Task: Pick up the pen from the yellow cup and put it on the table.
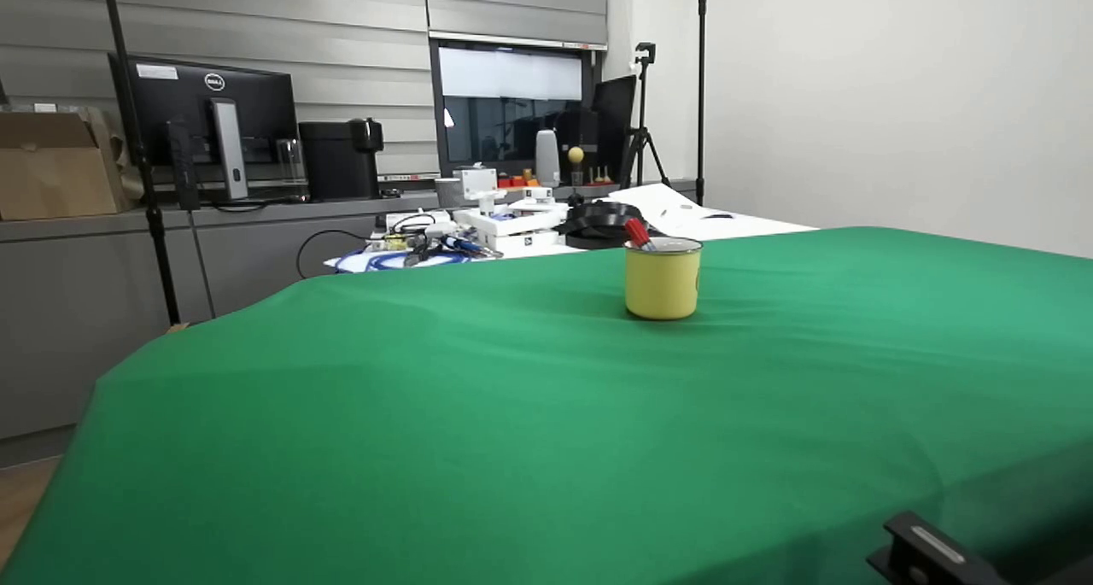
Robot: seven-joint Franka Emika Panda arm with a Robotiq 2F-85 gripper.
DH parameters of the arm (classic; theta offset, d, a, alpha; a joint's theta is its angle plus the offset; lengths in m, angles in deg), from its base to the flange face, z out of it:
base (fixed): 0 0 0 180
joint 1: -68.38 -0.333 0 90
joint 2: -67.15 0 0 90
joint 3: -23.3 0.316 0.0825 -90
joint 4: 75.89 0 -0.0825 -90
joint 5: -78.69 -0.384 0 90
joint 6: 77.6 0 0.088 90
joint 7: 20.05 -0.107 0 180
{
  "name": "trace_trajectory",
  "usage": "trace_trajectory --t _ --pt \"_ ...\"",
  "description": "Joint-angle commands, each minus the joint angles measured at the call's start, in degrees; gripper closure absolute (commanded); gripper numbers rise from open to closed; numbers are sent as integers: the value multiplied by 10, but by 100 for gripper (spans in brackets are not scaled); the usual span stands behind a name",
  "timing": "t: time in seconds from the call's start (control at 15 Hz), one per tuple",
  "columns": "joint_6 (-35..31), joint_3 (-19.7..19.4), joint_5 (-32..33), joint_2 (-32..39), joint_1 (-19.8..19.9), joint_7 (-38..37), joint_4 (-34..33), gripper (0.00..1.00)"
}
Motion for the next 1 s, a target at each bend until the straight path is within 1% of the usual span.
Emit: trace_trajectory --t 0.0,0.2,0.27,0.47,0.6,0.73,0.8,0.87,0.93 --pt "-8 19 22 77 -20 18 -71 0" --pt "-60 37 7 131 -39 29 -107 0" --pt "-77 44 2 146 -44 22 -117 0" --pt "-121 62 -47 198 -57 -10 -150 0" --pt "-135 73 -74 237 -64 -29 -180 0" --pt "-147 83 -78 276 -71 -47 -210 0" --pt "-147 86 -74 298 -74 -56 -228 0" --pt "-161 87 -63 315 -78 -77 -240 0" --pt "-161 86 -72 272 -71 -39 -193 0"
